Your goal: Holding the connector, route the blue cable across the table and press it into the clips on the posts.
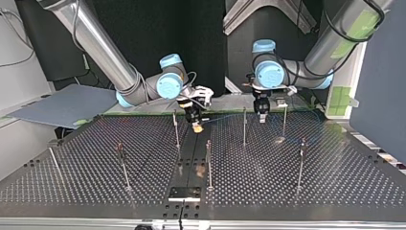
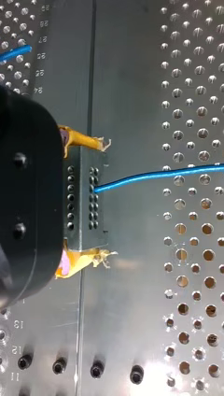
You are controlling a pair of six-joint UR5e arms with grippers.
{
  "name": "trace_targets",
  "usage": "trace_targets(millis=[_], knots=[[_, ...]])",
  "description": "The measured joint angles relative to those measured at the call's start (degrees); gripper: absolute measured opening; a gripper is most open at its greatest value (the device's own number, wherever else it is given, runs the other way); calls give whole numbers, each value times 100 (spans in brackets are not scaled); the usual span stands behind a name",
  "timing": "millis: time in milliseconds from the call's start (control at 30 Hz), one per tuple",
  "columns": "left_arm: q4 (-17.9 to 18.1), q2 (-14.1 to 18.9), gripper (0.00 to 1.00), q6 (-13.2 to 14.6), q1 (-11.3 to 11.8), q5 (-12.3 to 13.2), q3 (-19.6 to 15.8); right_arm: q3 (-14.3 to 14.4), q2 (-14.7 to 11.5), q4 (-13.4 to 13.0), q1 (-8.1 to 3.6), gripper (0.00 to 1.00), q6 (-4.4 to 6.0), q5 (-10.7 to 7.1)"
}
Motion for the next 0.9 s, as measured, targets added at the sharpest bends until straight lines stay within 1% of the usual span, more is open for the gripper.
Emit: trace_targets(millis=[200,400,567,700,900], knots=[[-82,117,100,20,-174,-29,-144,0,-1,21,-15,0,4,-5],[-156,189,100,45,-366,-247,-185,-2,-1,67,-32,0,4,-7],[-155,282,100,19,-549,-328,-208,-1,-3,138,-52,0,-7,-8],[-40,297,100,-103,-719,-431,-210,-1,-13,266,-63,0,-37,-8],[260,265,100,-389,-1030,-719,-209,0,-72,470,-68,0,-70,-8]])
